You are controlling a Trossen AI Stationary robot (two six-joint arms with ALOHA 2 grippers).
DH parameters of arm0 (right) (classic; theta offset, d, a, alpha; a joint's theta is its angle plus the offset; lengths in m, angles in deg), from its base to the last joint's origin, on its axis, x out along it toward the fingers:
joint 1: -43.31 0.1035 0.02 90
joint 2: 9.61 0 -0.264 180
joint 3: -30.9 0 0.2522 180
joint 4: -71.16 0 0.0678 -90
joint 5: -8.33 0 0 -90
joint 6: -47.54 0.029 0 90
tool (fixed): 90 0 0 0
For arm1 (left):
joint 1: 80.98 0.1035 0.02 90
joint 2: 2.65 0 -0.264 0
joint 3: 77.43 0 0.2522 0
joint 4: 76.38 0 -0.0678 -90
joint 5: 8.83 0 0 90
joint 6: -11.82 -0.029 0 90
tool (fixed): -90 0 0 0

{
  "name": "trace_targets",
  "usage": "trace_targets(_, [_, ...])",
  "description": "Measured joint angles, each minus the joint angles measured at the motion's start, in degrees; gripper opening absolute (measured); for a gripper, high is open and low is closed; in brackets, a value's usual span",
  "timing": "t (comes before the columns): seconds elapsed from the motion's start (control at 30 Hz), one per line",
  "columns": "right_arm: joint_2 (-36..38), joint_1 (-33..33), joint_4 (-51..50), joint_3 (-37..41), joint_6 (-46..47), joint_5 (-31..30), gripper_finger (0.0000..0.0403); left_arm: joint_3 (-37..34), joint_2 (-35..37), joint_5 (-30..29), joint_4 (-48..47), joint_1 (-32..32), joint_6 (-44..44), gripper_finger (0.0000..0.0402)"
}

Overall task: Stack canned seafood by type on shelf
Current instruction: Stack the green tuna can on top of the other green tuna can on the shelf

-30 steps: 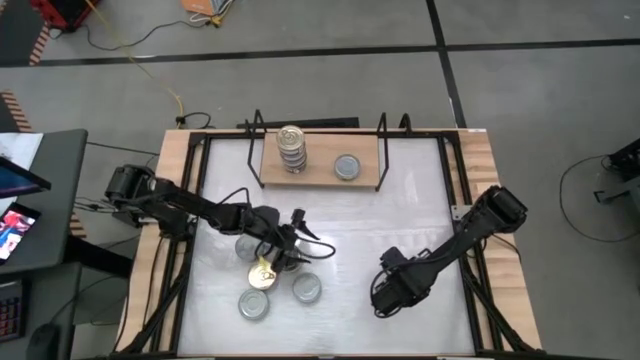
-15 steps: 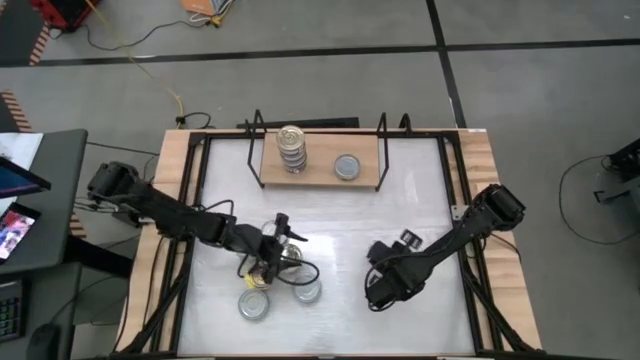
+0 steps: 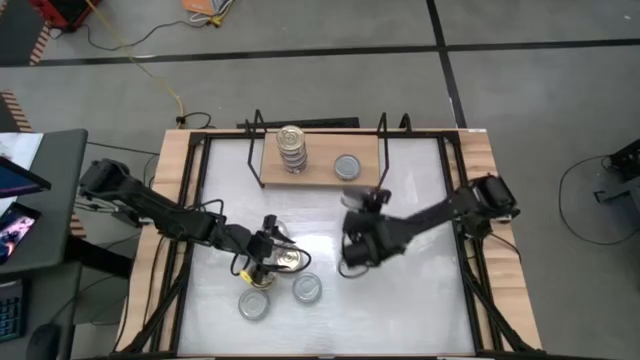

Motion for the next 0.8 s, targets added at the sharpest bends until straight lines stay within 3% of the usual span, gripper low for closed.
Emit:
trace_targets(0.3, [0.00, -12.13, 13.46, 0.00, -21.90, -0.69, 0.0172, -6.65, 0.00, -2.74, 7.77, -0.56, 7.84, 0.0302])
trace_targets(0.47, [0.00, -17.05, 20.77, 0.00, -31.23, 3.90, 0.0172, -10.18, 0.00, -3.73, 13.01, -1.60, 10.29, 0.0302])
trace_targets(0.63, [0.00, -20.27, 27.16, 0.00, -37.12, 8.33, 0.0172, -11.15, 0.00, -6.68, 13.95, -2.50, 10.86, 0.0302])
trace_targets(0.8, [0.00, -22.28, 27.59, 0.02, -38.45, 8.98, 0.0172, -11.15, 0.00, -6.87, 13.80, -2.71, 10.40, 0.0302])
